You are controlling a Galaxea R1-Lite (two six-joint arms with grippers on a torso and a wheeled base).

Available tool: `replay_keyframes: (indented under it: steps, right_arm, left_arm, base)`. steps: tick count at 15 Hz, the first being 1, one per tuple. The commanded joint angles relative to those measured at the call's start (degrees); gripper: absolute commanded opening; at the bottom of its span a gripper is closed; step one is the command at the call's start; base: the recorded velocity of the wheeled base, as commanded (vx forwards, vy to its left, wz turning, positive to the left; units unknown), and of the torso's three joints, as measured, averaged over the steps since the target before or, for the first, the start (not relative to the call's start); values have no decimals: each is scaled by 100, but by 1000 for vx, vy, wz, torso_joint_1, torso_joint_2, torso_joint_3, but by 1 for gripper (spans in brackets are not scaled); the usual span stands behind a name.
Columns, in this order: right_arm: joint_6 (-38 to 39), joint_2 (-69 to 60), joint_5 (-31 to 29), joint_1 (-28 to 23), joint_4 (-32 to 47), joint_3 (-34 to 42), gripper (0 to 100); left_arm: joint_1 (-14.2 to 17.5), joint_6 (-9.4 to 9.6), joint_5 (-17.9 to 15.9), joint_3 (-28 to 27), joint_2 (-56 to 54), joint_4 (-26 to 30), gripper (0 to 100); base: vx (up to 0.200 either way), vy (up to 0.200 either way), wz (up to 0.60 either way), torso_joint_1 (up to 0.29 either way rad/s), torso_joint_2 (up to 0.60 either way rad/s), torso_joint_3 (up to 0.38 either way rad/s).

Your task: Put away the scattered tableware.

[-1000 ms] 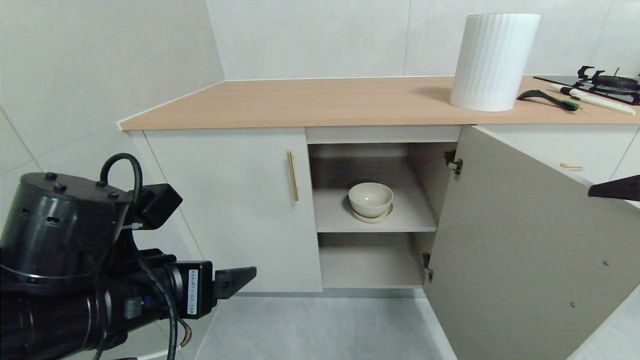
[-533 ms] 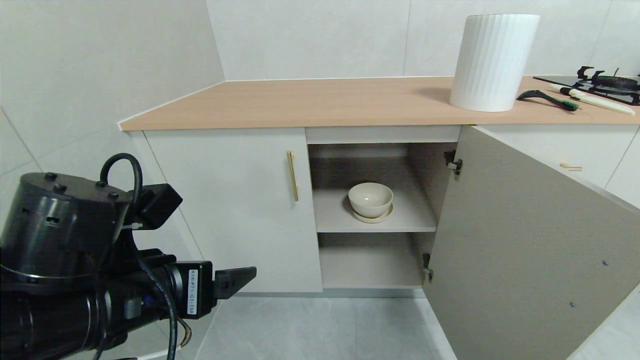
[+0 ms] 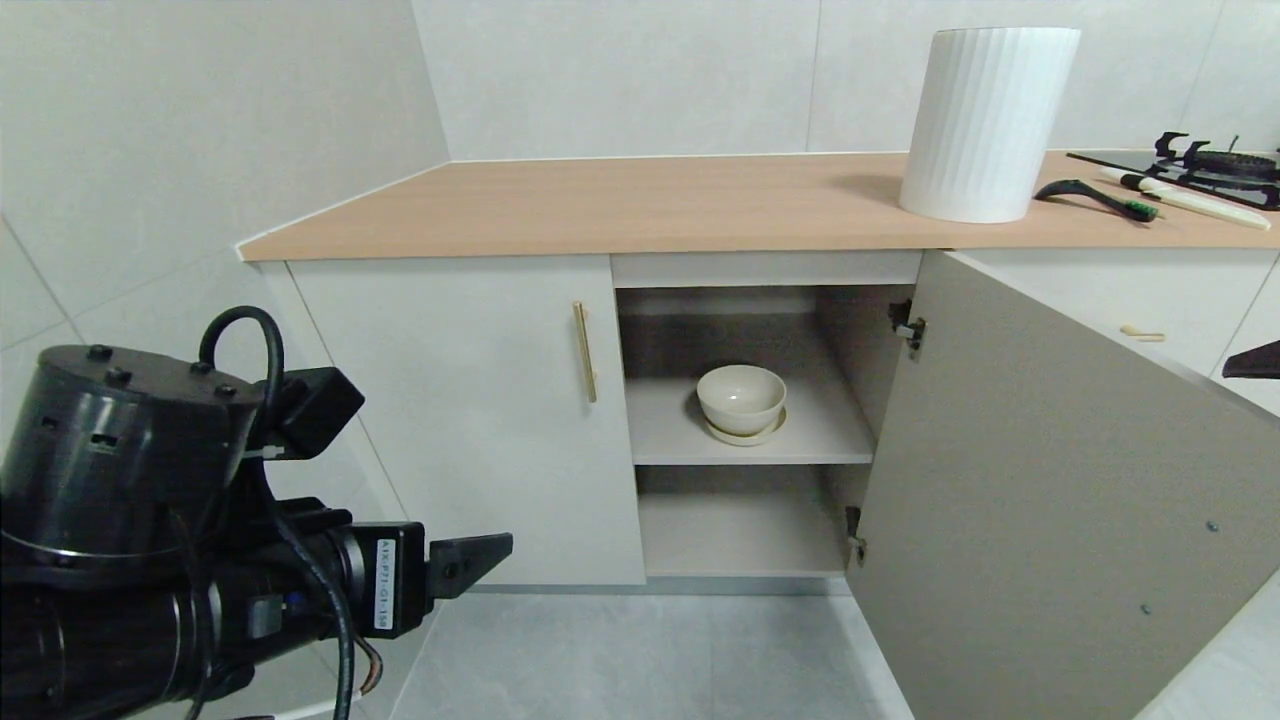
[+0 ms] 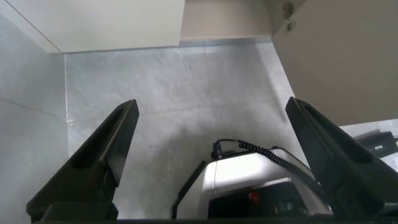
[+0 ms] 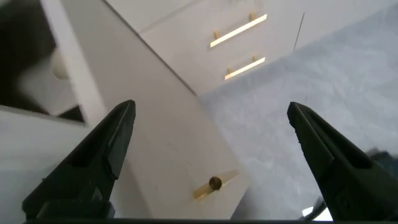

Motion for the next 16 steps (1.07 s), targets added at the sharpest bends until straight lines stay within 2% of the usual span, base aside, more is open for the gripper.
replay_keyframes:
  steps: [1,8,14,16]
  right_arm:
    - [-5,220,132,-13,8,49,100]
    - [-5,246,985,84,8,234,100]
    - [504,396,1126,1613,-45,392,100]
    - [548,703,1117,1965,-353,383,100]
  left_arm:
    - [-1,-3,4,-7,-4,-1,100]
    - [-1,-3,4,-7,5,-1,100]
    - [8,-3,12,-42,-144,-1,100]
    - [8,-3,12,-60,-215,-1,100]
  base:
    - [0,0,0,0,0,0]
    - [0,0,0,0,0,0]
    - [0,0,0,0,0,0]
    - [0,0,0,0,0,0]
